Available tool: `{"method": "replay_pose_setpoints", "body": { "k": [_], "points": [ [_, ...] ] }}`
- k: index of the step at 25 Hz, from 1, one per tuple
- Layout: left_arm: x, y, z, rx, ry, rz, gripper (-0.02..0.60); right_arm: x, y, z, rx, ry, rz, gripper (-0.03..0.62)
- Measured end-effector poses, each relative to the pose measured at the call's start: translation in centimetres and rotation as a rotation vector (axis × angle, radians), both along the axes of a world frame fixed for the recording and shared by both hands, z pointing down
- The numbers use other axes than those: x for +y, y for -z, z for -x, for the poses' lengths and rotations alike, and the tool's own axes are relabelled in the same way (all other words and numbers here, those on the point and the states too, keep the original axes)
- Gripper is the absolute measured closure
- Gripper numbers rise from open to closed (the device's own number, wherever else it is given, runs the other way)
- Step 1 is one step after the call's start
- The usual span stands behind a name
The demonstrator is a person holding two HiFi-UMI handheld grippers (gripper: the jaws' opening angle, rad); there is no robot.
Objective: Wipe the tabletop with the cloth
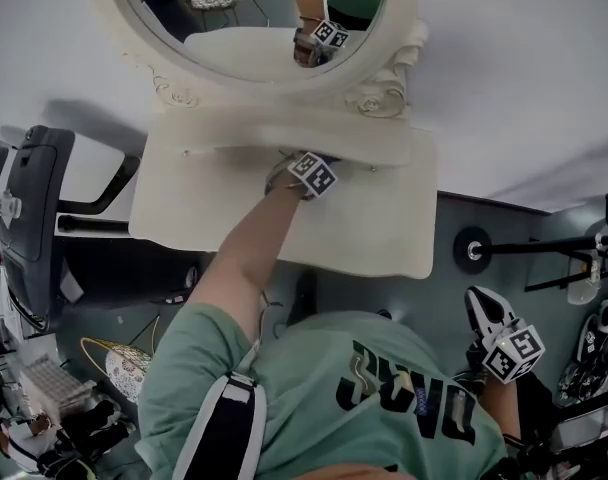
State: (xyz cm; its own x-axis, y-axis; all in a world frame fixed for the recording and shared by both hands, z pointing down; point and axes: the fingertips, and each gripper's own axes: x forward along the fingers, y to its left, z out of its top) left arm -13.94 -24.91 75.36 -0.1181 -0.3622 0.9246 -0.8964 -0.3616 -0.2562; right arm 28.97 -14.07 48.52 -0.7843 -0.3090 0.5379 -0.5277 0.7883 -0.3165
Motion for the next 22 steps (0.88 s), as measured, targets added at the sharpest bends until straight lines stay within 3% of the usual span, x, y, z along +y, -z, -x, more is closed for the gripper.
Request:
{"method": "replay_pose_setpoints", "body": {
  "k": [4,7,11,12,15,17,19,22],
  "points": [
    [4.5,0.0,-4.7,0.02,-0.105,0.059,0.485,0.7,0.7,1.9,-0.03,0.066,-0.027,0.581],
    [11.6,-0.3,-8.5,0.022,-0.197,0.114,0.485,1.0,1.5,2.6,-0.07,0.103,-0.047,0.582],
    [21.8,0.1,-12.2,0.061,-0.242,0.176,0.485,1.0,2.0,2.2,-0.133,0.115,-0.062,0.582],
    [24.8,-0.1,-13.2,0.082,-0.255,0.224,0.483,1.0,2.1,2.0,-0.145,0.116,-0.066,0.582],
    [35.6,-2.8,-15.5,0.147,-0.295,0.464,0.483,0.8,2.7,1.2,-0.169,0.106,-0.076,0.581],
    [39.1,-4.1,-14.9,0.148,-0.278,0.528,0.483,0.4,2.8,0.5,-0.177,0.091,-0.077,0.582],
    [35.7,-2.6,-13.9,0.181,-0.216,0.429,0.483,-0.1,2.3,-0.5,-0.178,0.064,-0.067,0.582],
    [23.2,2.5,-12.9,0.207,-0.184,0.154,0.482,-0.3,1.2,-1.9,-0.165,0.008,-0.041,0.582]
  ]
}}
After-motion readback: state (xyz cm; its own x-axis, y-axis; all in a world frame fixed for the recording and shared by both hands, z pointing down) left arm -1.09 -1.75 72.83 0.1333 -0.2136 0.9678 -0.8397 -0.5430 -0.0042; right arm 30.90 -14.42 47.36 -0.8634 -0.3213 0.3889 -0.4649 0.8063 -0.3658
